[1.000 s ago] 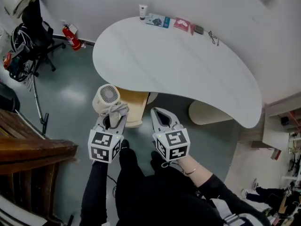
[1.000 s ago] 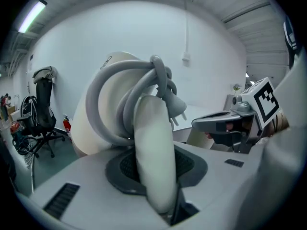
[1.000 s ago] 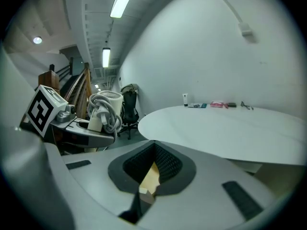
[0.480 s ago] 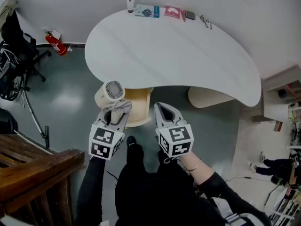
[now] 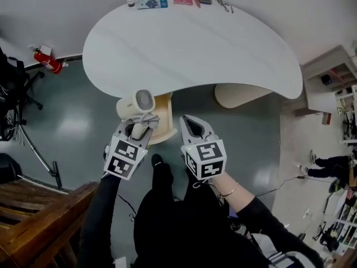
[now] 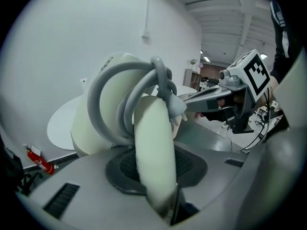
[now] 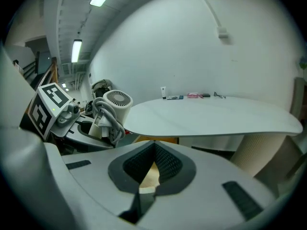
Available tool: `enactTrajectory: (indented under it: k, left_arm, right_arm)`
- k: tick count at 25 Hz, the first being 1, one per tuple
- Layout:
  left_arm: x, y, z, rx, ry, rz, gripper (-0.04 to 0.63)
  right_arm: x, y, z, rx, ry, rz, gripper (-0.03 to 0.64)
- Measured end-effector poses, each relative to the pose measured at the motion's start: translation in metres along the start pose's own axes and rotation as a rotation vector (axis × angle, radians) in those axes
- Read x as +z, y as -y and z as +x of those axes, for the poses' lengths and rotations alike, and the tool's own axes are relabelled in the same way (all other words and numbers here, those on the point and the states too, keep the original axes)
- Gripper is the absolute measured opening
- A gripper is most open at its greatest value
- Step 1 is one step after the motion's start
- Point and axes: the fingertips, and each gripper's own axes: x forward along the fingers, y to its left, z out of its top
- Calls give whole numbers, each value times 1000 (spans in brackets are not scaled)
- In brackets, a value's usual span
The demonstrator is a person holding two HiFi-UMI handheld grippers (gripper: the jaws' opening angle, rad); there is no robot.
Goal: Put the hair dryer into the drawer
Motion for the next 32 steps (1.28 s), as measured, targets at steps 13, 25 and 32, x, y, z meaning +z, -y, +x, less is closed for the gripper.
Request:
enactTrajectory:
  k: [13, 25, 32]
  left_arm:
    - [-38, 3, 39, -164, -184, 182, 120]
    - [-69, 20, 52, -291, -330, 312, 120]
    - [-89, 15, 63, -348, -448, 310, 120]
  right_arm:
    - [-27, 15, 26, -66, -87, 32, 2]
    - [-40, 24, 40, -76, -142, 54, 0]
    - [-41, 22, 49, -54, -162, 44, 2]
